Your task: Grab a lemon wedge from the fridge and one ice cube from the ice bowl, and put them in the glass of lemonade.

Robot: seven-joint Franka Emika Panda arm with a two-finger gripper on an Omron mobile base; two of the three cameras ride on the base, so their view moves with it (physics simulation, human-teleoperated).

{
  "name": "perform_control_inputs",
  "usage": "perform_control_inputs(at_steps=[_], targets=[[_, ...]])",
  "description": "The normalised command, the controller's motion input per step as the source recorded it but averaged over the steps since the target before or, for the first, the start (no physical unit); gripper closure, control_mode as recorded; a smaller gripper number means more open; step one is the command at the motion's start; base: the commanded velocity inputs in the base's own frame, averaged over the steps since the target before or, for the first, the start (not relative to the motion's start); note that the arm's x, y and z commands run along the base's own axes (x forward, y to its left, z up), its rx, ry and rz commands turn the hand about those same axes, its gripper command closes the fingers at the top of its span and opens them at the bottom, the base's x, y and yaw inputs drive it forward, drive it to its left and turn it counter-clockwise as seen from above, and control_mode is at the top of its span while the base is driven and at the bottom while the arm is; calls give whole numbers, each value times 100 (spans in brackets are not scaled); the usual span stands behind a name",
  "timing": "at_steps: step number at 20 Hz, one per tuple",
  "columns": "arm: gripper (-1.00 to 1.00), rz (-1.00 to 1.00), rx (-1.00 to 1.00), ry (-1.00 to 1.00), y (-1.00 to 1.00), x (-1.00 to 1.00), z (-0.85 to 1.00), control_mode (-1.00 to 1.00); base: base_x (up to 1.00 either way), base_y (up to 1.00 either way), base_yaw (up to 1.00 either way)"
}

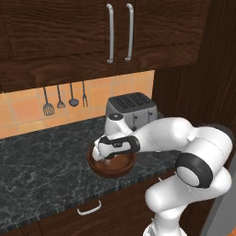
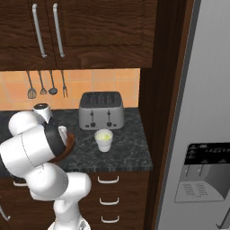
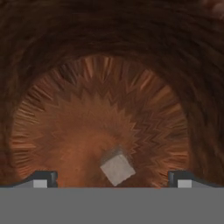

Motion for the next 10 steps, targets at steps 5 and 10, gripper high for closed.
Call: perform_control_inputs(at_steps=[5,10], targets=[[-100,0,0,0,-1,0,-14,-100,0,0,0],[-100,0,0,1,6,0,-5,-100,0,0,0]])
